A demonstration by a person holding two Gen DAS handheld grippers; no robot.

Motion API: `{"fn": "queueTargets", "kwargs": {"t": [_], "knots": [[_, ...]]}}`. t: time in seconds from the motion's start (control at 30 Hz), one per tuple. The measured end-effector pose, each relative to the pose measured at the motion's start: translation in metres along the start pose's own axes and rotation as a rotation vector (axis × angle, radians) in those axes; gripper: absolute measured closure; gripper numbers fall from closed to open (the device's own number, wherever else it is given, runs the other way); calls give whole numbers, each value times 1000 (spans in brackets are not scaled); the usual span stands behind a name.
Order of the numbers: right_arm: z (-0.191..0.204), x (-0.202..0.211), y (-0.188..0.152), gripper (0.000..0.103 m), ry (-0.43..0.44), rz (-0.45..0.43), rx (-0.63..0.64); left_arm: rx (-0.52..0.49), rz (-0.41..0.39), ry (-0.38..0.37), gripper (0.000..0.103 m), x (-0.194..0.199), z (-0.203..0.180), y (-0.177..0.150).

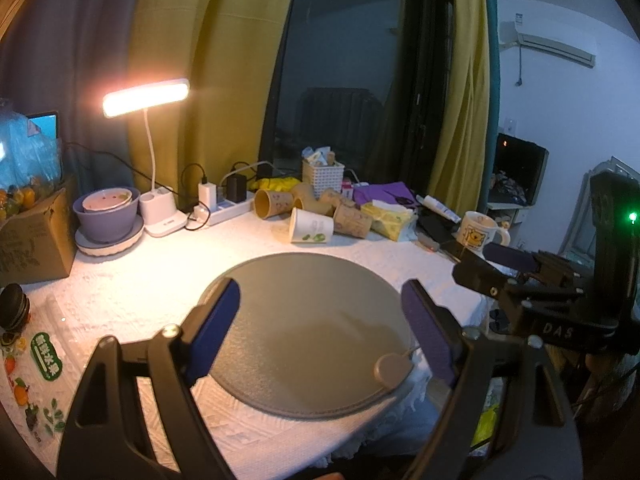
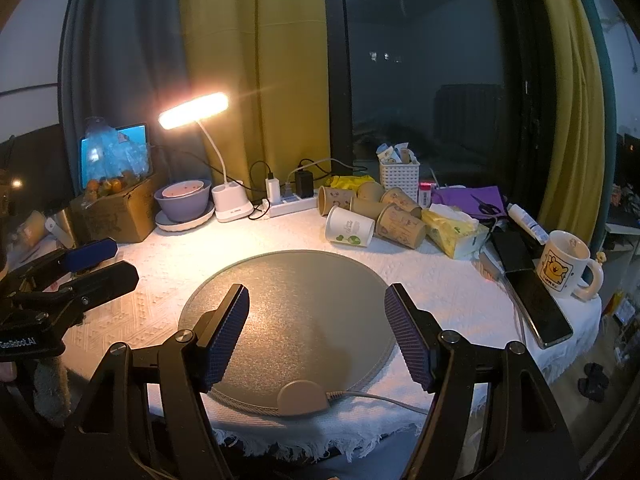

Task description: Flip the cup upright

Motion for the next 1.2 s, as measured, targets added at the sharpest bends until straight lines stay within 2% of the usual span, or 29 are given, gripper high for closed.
{"fn": "queueTargets", "kwargs": {"t": [1.2], "knots": [[0, 1, 0, 30, 0, -2, 2, -9, 1, 0, 19, -1, -3, -6]]}}
Point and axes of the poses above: each gripper's, at about its wrist camera, not at the fingertips, and x roughly against the way its jaws point, z to its left, y to its top, the point moved 8 cm from there along -x, roughly the way its jaws point, and after that the axes turned 1 degree about -y, right-handed, at the moved point
